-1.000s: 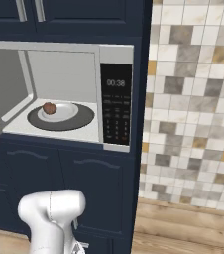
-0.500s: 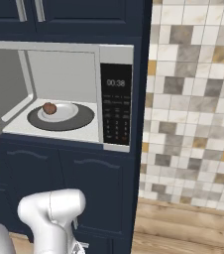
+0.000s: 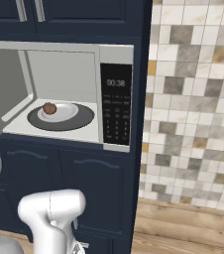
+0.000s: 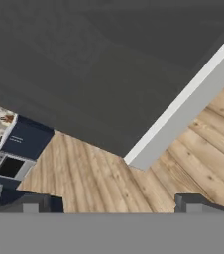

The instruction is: Retrieve the reheated potato from the microwave, then place the potato, cheese, and condiment on the cutting board.

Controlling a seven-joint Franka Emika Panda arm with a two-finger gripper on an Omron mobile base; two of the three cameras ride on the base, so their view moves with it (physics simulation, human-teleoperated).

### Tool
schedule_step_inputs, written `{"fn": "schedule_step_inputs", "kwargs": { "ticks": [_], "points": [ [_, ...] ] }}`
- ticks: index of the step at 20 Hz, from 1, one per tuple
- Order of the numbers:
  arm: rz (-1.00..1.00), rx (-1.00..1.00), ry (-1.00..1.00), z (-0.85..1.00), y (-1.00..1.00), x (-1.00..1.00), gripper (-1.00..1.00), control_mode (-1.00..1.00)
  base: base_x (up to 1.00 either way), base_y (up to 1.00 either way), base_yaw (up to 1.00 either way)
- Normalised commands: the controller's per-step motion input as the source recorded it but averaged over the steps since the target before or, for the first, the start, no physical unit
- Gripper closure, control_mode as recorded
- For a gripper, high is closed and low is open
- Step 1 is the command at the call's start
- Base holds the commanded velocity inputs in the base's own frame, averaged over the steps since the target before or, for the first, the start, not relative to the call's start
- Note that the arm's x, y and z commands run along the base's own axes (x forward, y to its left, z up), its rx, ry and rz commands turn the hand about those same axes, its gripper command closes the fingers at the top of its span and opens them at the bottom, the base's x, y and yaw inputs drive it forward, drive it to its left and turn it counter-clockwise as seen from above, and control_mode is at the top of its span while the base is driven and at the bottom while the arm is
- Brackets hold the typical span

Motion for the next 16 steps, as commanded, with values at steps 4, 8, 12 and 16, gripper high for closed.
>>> {"fn": "schedule_step_inputs", "kwargs": {
  "ticks": [4, 8, 12, 16],
  "points": [
    [-0.07, 0.0, -0.16, 0.23, -0.5, 0.01, -1.0, -1.0, 0.0, 0.0, 0.0],
    [-0.16, 0.0, 0.0, 0.25, -0.43, 0.06, -1.0, -1.0, 0.0, 0.0, 0.0],
    [-0.06, 0.03, 0.01, 0.08, -0.27, 0.15, -1.0, -1.0, 0.0, 0.0, 0.0],
    [0.0, 0.1, 0.11, 0.0, -0.16, 0.3, -1.0, -1.0, 0.0, 0.0, 0.0]
  ]
}}
